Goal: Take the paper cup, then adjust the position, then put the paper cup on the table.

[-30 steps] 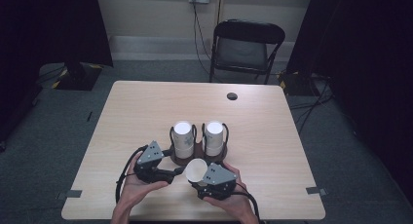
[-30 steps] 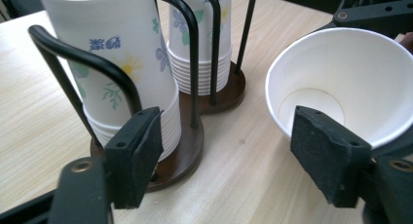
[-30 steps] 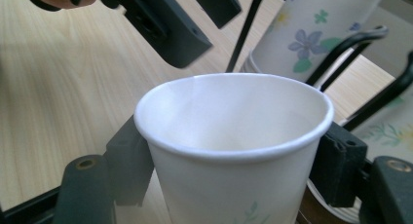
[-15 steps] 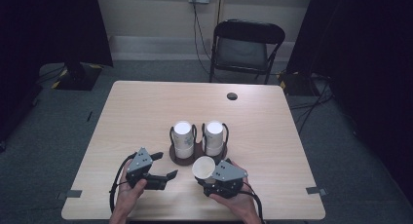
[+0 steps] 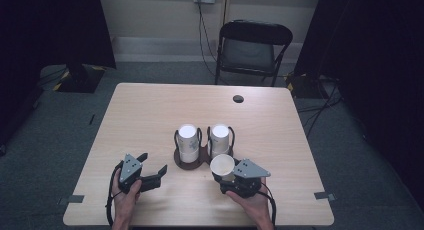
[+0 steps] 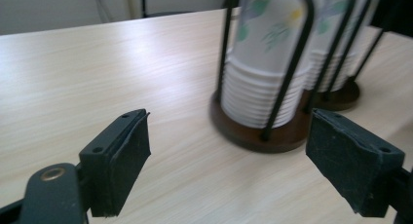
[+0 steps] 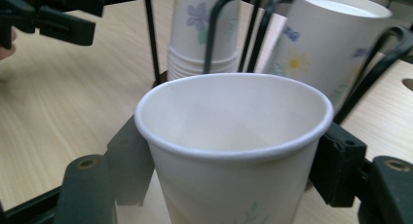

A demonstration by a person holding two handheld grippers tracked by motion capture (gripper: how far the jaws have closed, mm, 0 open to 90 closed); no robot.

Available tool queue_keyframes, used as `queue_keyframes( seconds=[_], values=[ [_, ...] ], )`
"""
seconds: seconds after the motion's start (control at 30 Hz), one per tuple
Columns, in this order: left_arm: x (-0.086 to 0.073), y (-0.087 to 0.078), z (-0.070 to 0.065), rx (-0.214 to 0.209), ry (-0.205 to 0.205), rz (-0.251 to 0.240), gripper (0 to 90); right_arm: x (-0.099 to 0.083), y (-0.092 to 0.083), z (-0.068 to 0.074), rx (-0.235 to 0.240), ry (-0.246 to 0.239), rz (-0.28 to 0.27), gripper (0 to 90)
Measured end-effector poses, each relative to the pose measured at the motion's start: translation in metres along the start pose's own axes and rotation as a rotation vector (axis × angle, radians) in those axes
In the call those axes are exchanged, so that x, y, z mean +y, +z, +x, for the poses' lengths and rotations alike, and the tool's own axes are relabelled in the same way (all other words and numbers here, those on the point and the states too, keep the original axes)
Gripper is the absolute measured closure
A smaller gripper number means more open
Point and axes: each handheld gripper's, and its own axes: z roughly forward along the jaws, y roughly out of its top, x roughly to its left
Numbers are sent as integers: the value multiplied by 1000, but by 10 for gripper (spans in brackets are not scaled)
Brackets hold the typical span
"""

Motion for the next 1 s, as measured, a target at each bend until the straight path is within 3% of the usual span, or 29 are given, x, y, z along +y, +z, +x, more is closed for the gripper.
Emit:
queue_keyframes(
  seconds=[0.17, 0.33, 0.53, 0.77, 0.87, 1.0],
  values=[
    [-6, 3, 3, 54, -40, -25, 156, -2, -6, -11, -40, 55, -16, 292],
    [-9, 4, 6, 101, -48, -47, 156, -1, -13, -26, -93, 122, -10, 293],
    [-16, 6, 5, 101, -62, -71, 156, 0, -23, -46, -149, 180, -40, 294],
    [-16, 6, 2, 120, -42, -74, 156, 5, -25, -71, -198, 223, -72, 294],
    [-16, 6, 1, 119, -20, -77, 155, 8, -24, -81, -224, 223, -78, 294],
    [-16, 6, 2, 120, -41, -80, 156, 11, -19, -91, -247, 218, -76, 294]
  ],
)
